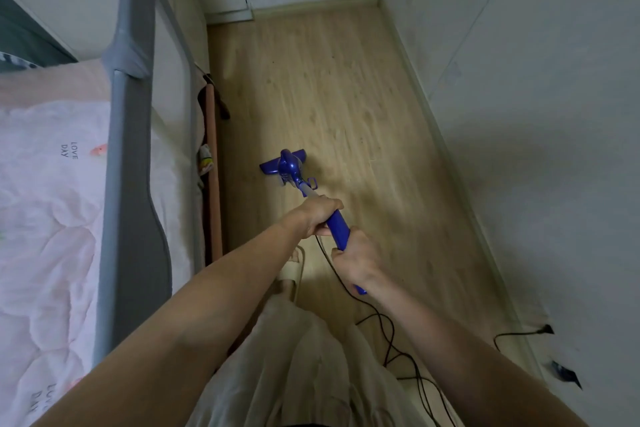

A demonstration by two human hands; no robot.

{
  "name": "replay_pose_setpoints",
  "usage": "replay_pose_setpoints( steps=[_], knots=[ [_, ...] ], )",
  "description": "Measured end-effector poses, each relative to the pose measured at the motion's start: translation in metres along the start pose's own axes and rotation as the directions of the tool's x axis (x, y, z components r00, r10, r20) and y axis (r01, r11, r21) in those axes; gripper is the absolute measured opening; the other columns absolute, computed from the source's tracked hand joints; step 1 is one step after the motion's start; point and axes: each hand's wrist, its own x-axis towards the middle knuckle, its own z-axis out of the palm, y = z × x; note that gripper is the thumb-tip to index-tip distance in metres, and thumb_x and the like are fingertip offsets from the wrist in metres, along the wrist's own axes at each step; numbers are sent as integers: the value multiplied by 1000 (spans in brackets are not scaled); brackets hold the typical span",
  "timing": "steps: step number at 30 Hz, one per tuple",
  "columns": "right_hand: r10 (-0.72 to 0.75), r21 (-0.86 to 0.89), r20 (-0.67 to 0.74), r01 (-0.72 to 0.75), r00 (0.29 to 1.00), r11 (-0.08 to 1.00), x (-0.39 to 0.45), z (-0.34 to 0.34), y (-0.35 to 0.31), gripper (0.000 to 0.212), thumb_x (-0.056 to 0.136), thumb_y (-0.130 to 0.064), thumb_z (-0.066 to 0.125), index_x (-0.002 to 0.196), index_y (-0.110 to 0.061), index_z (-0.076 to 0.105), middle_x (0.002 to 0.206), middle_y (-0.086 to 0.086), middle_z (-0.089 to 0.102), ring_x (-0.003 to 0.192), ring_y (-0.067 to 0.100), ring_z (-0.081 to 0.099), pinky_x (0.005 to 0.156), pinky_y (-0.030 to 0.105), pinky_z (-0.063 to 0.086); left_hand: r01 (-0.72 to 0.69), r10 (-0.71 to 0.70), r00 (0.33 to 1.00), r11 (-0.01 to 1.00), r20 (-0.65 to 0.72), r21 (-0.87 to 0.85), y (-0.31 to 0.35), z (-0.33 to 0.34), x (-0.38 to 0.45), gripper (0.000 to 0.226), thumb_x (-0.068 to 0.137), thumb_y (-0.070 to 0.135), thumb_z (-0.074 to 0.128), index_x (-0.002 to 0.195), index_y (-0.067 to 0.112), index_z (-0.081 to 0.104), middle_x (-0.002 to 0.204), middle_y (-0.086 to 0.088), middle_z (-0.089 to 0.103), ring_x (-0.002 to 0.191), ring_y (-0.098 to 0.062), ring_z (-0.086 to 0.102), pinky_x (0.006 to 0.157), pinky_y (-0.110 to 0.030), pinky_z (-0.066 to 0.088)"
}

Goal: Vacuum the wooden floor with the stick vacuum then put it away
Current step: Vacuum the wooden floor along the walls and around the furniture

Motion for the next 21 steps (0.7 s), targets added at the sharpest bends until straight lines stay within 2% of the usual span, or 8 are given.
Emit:
replay_pose_setpoints(
  steps=[3,9,11,13,17,21],
  knots=[
    [-17,-12,-20,17,1000,1000,45,-1,-32,24,90,-12,59,112,-5,51,88,7,55,73,22,56,66,33,50,-9,9,1000,1000,-3,-7,32,-28,33,18,96,19,52,82,12,43,78,-5,53,68,-13,55,67,-27,53],
    [-41,-24,-11,41,999,999,122,0,-108,19,90,-10,56,107,-7,48,82,5,54,61,14,50,57,26,44,14,-15,999,1000,-40,-20,94,-96,92,20,96,20,54,80,13,45,80,-5,55,74,-17,57,70,-31,54],
    [-39,-39,6,39,999,998,141,1,-130,20,91,-12,54,109,-10,46,80,4,53,64,19,56,59,33,51,26,-28,998,999,-60,-36,110,-115,107,21,95,20,57,79,13,45,79,-5,56,70,-16,57,70,-31,53],
    [-21,-43,21,22,1000,999,158,2,-149,22,92,-13,53,112,-12,44,82,4,54,67,22,59,64,38,55,37,-42,996,998,-82,-53,123,-131,122,19,94,20,58,82,12,46,80,-5,55,74,-18,58,72,-31,51],
    [-32,-48,32,33,999,998,187,-3,-172,27,92,-13,53,118,-8,47,88,8,56,64,18,54,59,34,50,11,-20,996,994,-81,-112,139,-149,145,13,92,21,59,95,12,51,87,-5,58,84,-21,59,70,-33,51],
    [-25,-36,23,26,999,999,198,-15,-180,26,90,-11,53,116,-9,49,93,11,60,76,24,60,71,39,53,-31,19,997,986,-71,-163,149,-152,154,13,91,18,59,98,11,51,89,-5,58,88,-22,58,61,-27,50]
  ],
)
